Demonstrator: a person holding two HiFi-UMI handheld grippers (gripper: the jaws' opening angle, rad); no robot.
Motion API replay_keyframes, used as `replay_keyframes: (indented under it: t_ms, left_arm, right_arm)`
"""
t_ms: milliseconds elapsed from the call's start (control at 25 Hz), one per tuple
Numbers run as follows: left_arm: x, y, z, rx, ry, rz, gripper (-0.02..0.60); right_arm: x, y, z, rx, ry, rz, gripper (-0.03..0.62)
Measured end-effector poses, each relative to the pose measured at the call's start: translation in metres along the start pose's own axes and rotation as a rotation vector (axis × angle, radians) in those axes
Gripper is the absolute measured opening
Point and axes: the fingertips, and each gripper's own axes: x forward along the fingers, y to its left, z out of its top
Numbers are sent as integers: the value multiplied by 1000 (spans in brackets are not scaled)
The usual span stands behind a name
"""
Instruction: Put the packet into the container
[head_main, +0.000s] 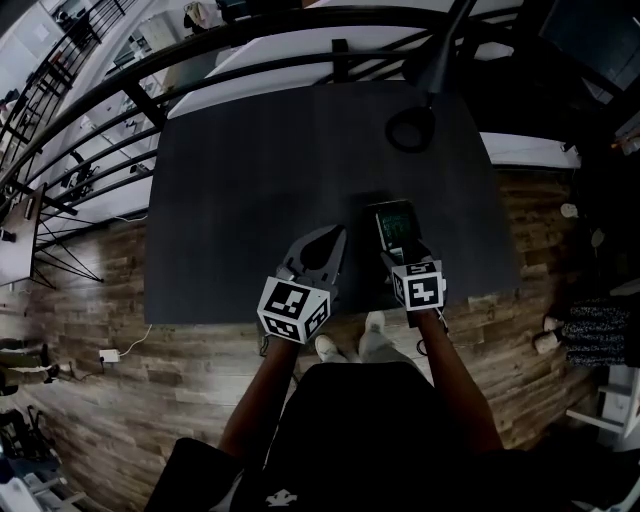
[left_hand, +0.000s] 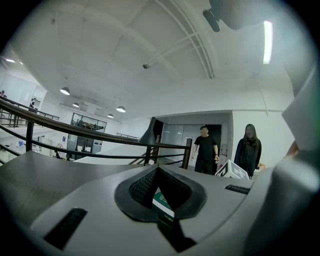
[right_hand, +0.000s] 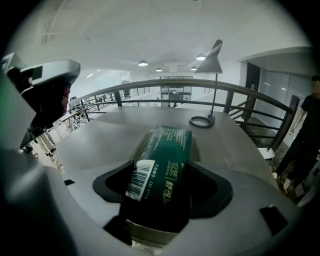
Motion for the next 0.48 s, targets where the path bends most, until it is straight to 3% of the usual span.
replay_keyframes:
  t_ms: [360, 480]
  left_arm:
    - [-3, 2, 2, 0, -3, 13, -2]
    - [-2, 2, 3, -2, -5, 12, -2]
  right_arm:
    - [12, 6, -8, -39, -17, 51, 345]
    - [10, 8, 2, -30, -72, 46, 357]
